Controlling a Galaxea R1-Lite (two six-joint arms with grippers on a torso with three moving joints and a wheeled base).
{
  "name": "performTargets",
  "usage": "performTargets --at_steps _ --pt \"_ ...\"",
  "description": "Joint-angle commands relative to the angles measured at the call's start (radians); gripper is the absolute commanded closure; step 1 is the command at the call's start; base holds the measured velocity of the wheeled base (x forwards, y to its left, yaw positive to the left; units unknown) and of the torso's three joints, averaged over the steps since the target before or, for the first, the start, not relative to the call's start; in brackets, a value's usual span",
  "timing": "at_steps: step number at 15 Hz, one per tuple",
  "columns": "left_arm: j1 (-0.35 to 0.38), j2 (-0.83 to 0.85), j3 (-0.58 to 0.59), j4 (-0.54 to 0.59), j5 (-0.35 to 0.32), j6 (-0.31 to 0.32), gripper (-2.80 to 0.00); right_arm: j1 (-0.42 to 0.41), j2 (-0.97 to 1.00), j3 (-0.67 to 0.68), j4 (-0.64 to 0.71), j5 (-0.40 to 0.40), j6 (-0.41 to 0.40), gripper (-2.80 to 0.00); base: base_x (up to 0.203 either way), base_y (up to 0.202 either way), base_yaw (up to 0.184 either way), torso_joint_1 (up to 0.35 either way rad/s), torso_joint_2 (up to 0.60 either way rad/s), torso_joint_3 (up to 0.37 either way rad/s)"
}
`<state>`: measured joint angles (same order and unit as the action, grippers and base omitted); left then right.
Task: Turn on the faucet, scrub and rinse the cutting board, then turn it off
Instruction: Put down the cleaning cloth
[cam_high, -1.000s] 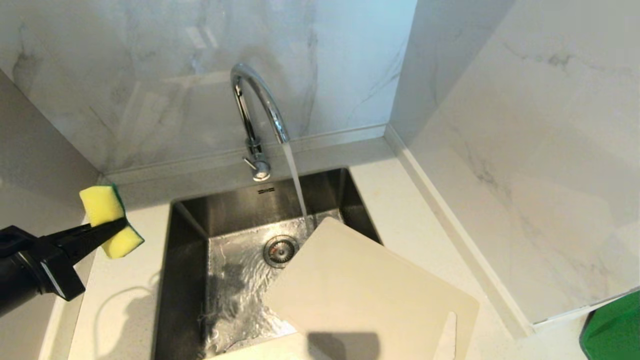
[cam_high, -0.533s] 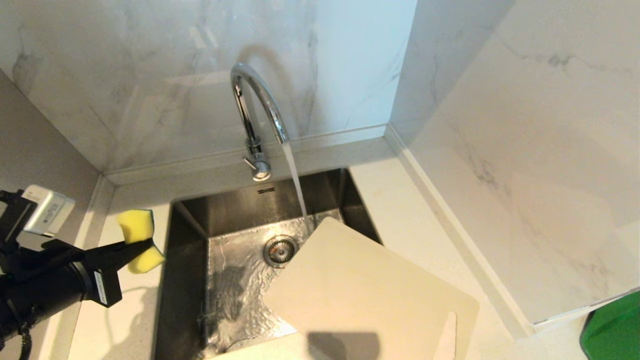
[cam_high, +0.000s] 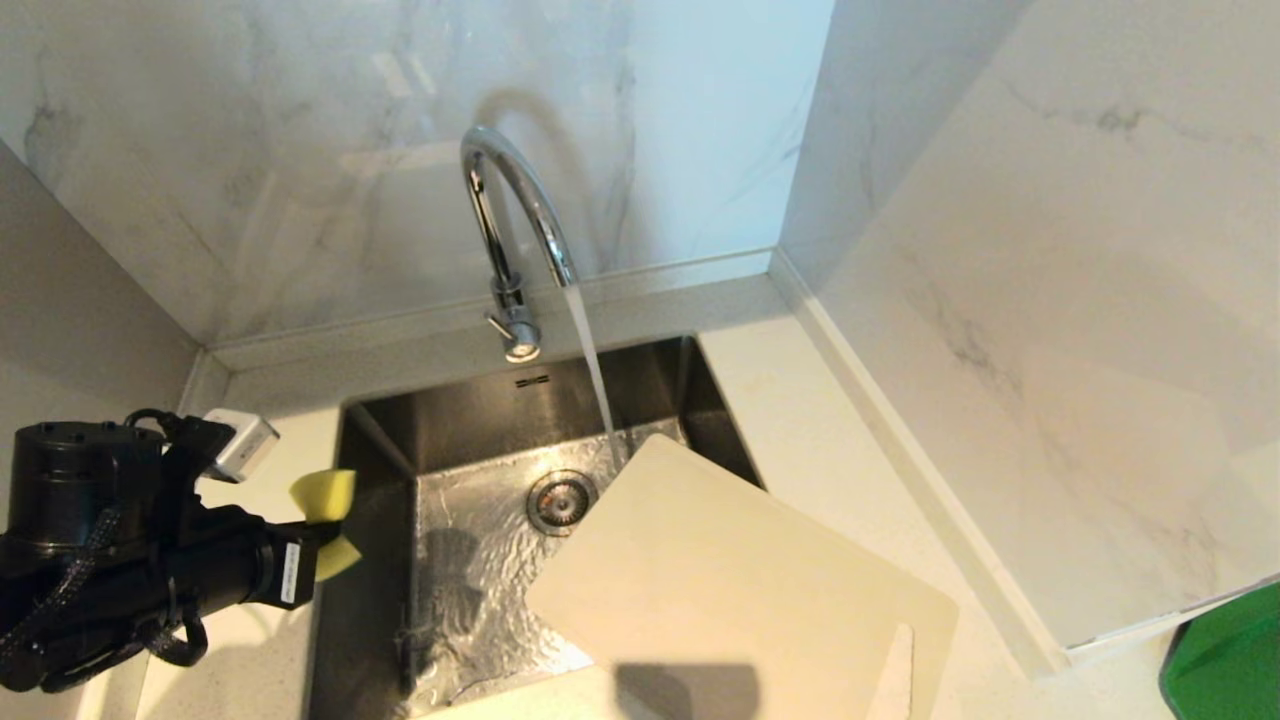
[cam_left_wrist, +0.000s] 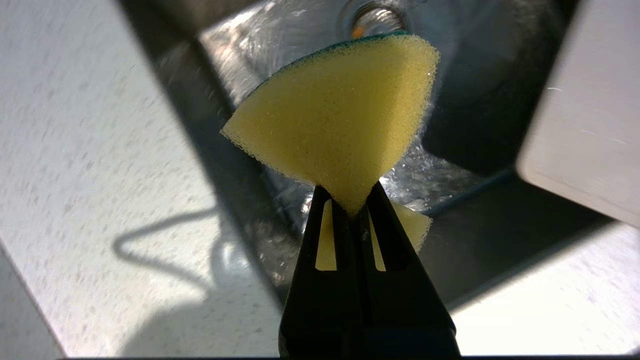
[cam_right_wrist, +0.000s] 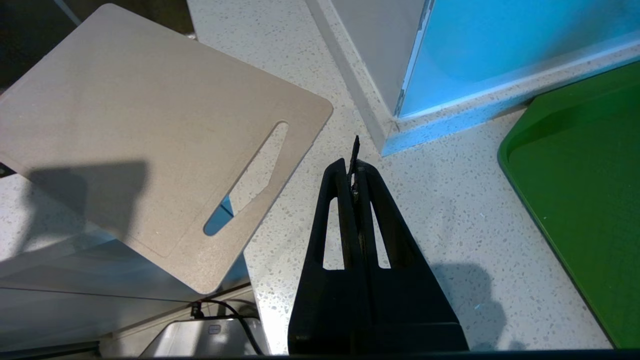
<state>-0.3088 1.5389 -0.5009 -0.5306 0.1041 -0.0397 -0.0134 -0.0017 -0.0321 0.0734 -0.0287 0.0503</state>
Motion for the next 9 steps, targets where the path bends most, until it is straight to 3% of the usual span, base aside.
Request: performTargets --at_steps 1,5,9 --pt "0.100 0.067 -0.063 0.058 0.001 -0.034 0.00 0.000 0.002 0.000 0.000 0.000 0.000 0.00 0.000 0.000 0.000 0.000 0.00 0.000" --pt "0.242 0.163 -0.194 0.277 0.009 -0.063 0.00 0.000 0.002 0.000 0.000 0.000 0.000 0.00 0.000 0.000 0.000 0.000 0.00 0.000" --pt "0.355 0.255 -0.279 0.342 0.012 -0.071 0.00 0.000 0.002 0.000 0.000 0.000 0.000 0.00 0.000 0.000 0.000 0.000 0.00 0.000"
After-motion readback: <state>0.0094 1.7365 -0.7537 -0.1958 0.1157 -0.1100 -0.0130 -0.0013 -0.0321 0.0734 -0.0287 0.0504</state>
